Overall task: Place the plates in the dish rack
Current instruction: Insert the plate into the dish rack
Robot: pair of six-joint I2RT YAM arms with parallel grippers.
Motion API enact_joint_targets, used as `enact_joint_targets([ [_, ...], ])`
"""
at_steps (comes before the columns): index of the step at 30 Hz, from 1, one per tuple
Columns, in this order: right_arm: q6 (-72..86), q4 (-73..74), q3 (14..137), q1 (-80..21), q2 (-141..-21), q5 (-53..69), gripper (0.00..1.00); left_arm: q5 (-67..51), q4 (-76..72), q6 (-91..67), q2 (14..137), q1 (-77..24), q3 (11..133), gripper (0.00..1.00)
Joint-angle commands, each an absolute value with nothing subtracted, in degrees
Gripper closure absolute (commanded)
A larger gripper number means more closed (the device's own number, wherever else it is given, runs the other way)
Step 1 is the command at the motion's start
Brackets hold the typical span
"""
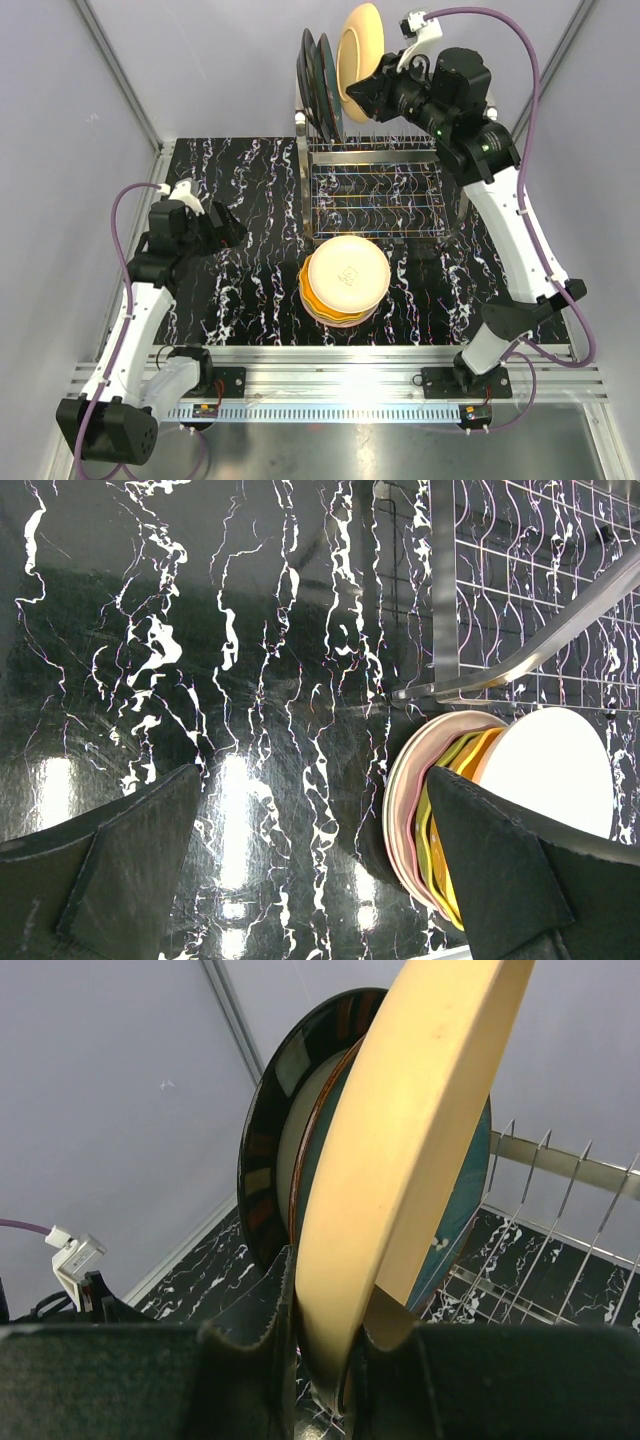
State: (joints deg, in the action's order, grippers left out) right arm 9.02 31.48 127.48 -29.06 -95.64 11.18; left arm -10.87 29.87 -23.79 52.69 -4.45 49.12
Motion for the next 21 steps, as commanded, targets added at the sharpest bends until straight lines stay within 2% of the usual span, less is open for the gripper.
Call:
enact_joint_targets([
  [1, 10.3, 27.0, 128.1, -28.6, -96.1, 13.0, 0.88, -12.7, 27.3, -23.7, 52.9, -4.0, 48.9, 0.01],
  [21, 10.6, 26.1, 123.6, -28.6, -98.6, 4.7, 0.89, -14.9, 26.9, -24.0, 53.8, -3.4, 49.0, 0.01],
])
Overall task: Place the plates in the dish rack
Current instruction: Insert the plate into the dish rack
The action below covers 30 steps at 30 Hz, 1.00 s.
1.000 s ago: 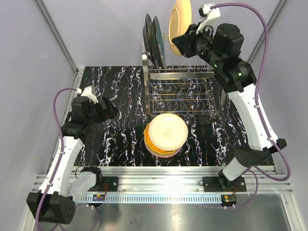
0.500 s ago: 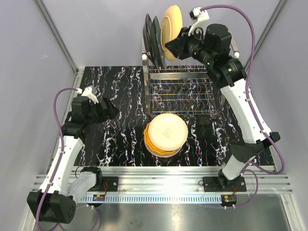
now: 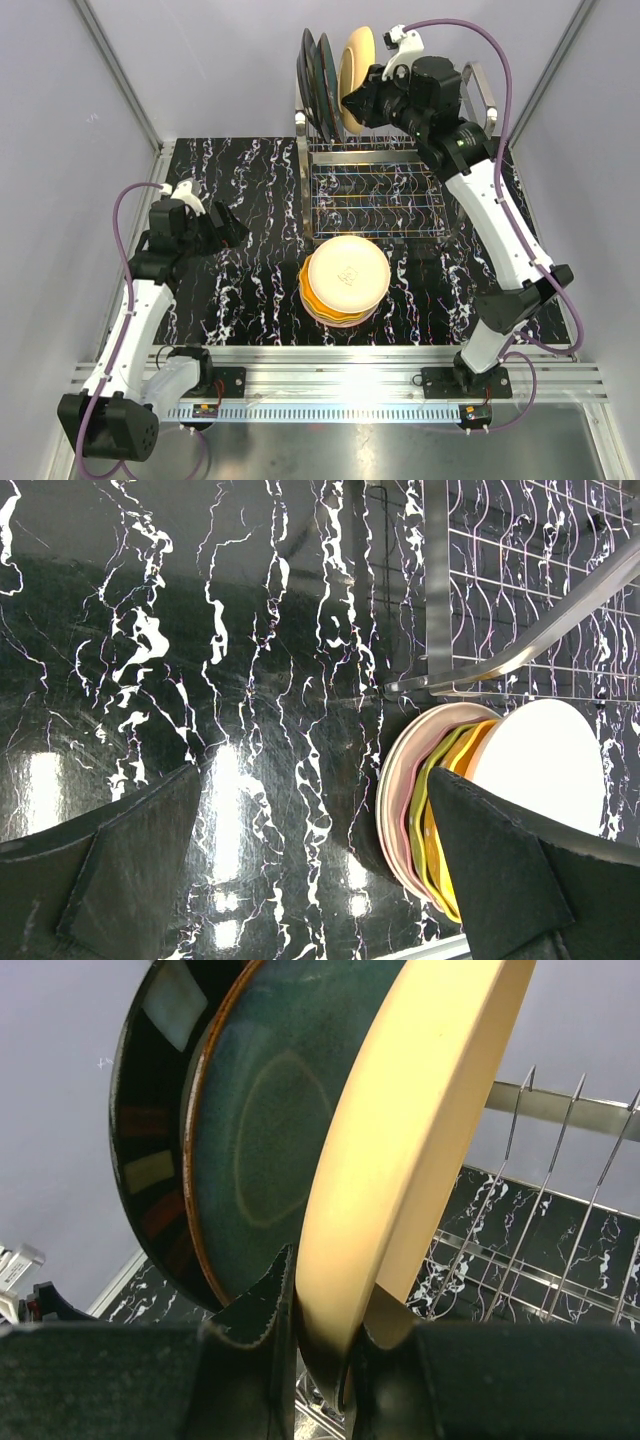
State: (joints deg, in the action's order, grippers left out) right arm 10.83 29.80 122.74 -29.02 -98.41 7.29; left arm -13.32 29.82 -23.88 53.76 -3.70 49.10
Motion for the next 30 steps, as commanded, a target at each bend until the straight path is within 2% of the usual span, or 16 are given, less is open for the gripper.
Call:
enact_joint_targets([
  [1, 10.7, 26.4, 123.7, -28.6, -99.0, 4.2, 0.90, -15.0, 26.8, -24.1, 53.9, -3.3, 48.9, 0.01],
  [17, 8.7, 28.7, 124.5, -28.7, -101.9, 1.7, 0.83, -15.6, 26.8, -24.0, 53.8, -3.3, 48.8, 0.01],
  [30, 8.9, 28.0, 123.6, -28.7, -101.6, 3.1, 0.52, -16.2, 26.6, -24.2, 54.0, -3.1, 48.7, 0.01],
])
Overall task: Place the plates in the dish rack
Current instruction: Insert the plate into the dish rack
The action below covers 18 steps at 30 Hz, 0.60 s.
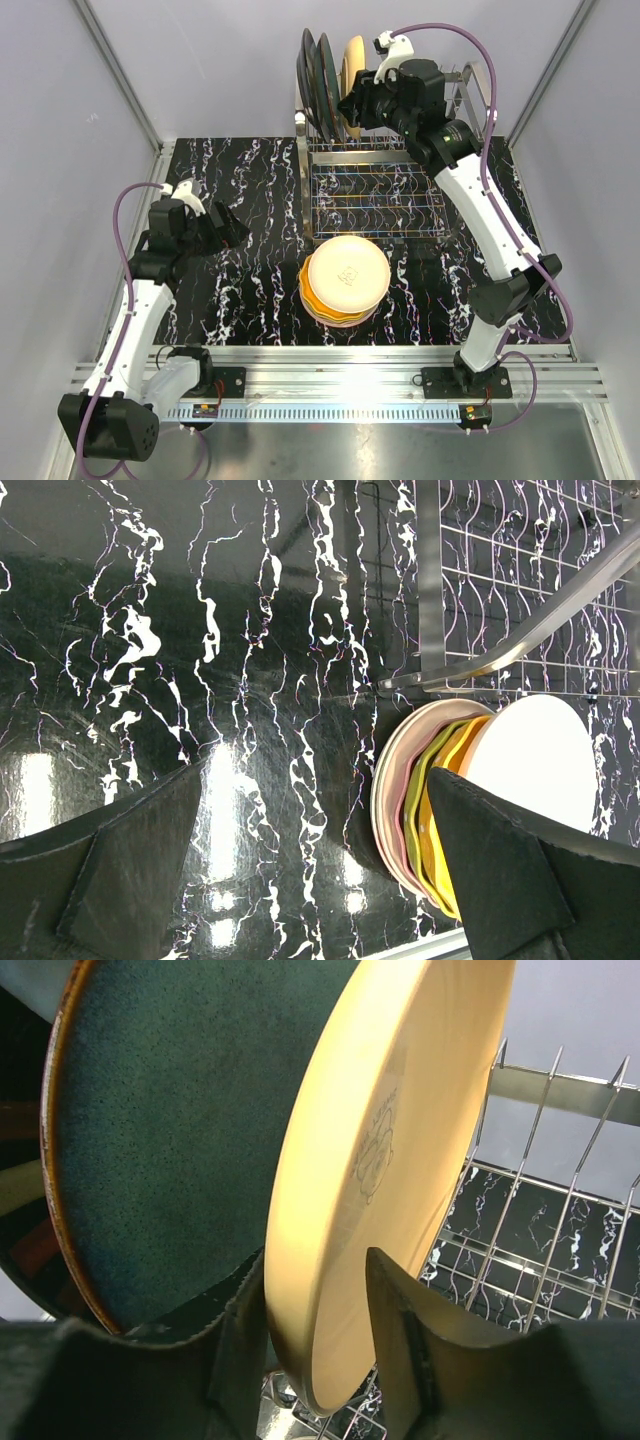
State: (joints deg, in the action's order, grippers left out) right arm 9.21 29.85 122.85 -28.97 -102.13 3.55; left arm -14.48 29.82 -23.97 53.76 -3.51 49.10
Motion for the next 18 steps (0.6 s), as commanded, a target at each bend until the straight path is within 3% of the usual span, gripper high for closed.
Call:
enact_joint_targets([
  [1, 9.0, 28.1, 123.7, -28.7, -101.5, 3.1, 0.51, -16.3, 26.6, -24.2, 54.0, -3.1, 48.6, 0.01],
  [18, 13.4, 24.0, 120.5, -28.7, -95.5, 7.7, 0.40, -16.9, 26.3, -24.3, 54.0, -2.7, 48.4, 0.01],
])
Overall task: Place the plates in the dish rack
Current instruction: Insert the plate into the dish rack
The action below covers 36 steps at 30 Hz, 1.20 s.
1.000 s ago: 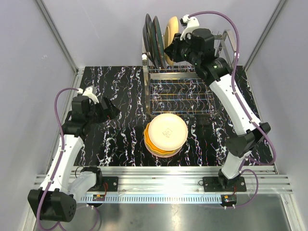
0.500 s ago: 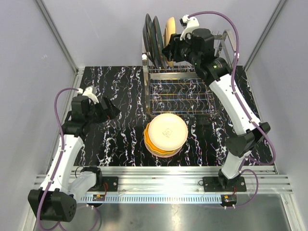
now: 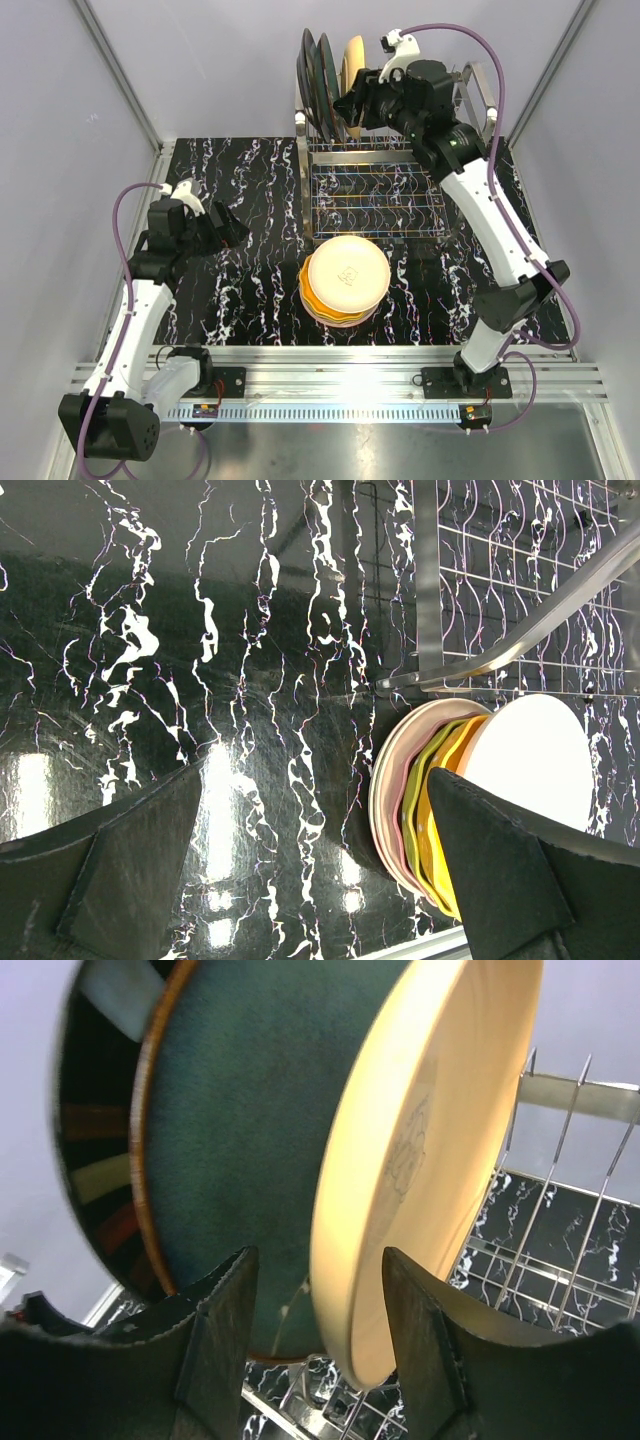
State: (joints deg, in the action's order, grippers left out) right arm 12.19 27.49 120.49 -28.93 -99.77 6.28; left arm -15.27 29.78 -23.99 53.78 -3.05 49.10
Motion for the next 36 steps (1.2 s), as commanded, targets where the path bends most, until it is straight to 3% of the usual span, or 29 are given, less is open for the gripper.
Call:
enact_joint_targets([
  [1, 13.6, 23.6, 119.9, -28.7, -95.1, 7.7, 0.40, -16.8, 26.3, -24.3, 54.0, -2.7, 48.3, 0.01],
  [36, 14.4, 21.6, 114.2, -28.7, -87.6, 8.7, 0.38, -16.5, 26.5, -24.2, 53.5, -2.7, 48.3, 0.01],
])
